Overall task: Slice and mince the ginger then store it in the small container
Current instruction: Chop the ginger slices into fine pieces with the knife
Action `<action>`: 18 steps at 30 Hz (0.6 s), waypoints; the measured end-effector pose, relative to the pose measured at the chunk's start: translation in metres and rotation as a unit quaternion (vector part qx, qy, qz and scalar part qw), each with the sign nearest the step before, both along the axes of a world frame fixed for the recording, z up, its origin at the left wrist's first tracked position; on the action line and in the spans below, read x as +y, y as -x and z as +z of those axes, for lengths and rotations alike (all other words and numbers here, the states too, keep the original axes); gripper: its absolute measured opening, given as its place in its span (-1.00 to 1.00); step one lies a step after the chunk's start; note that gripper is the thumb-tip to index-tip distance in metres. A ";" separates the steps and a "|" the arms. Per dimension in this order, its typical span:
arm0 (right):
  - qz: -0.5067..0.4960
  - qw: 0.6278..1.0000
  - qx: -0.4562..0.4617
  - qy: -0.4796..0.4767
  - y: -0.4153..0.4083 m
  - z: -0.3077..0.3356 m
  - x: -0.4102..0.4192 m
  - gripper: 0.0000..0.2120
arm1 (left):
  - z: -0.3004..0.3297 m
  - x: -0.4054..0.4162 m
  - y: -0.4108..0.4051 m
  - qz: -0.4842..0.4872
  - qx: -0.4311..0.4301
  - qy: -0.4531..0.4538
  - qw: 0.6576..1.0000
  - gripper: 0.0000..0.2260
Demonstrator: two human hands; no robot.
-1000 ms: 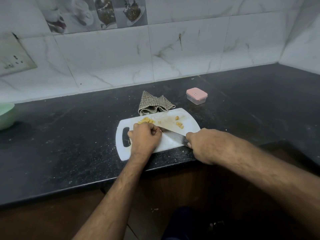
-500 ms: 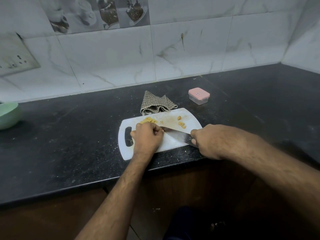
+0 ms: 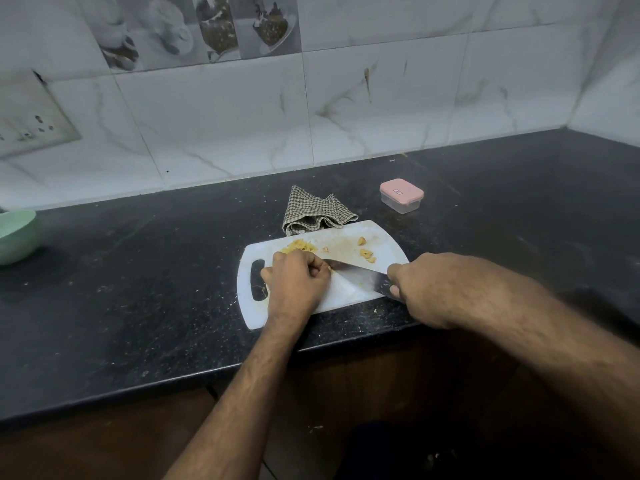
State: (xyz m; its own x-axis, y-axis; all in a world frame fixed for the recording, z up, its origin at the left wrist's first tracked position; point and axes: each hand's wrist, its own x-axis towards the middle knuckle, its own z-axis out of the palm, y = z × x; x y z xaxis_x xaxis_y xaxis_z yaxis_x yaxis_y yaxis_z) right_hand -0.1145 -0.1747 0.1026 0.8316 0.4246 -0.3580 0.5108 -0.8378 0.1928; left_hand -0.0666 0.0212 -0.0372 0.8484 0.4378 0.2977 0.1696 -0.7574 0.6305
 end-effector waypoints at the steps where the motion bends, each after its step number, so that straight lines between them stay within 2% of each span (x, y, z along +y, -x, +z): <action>1: 0.004 1.000 -0.002 -0.002 -0.002 -0.001 -0.001 -0.70 | 0.001 0.000 0.000 0.001 0.000 0.000 1.000 -0.85; 13: -0.011 0.999 0.015 -0.026 -0.015 -0.017 0.000 -0.71 | 0.004 -0.003 0.002 0.010 0.002 -0.028 1.000 -0.86; 18: -0.041 0.996 0.004 -0.084 -0.015 -0.035 -0.001 -0.75 | 0.005 -0.006 0.003 0.006 0.001 -0.022 1.000 -0.88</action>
State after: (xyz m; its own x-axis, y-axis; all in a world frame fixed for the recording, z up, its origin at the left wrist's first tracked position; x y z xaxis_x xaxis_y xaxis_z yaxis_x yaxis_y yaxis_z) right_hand -0.0991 -0.1753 0.0672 0.8632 0.4101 -0.2944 0.4404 -0.8968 0.0420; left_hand -0.0699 0.0156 -0.0323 0.8439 0.4344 0.3148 0.1800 -0.7822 0.5965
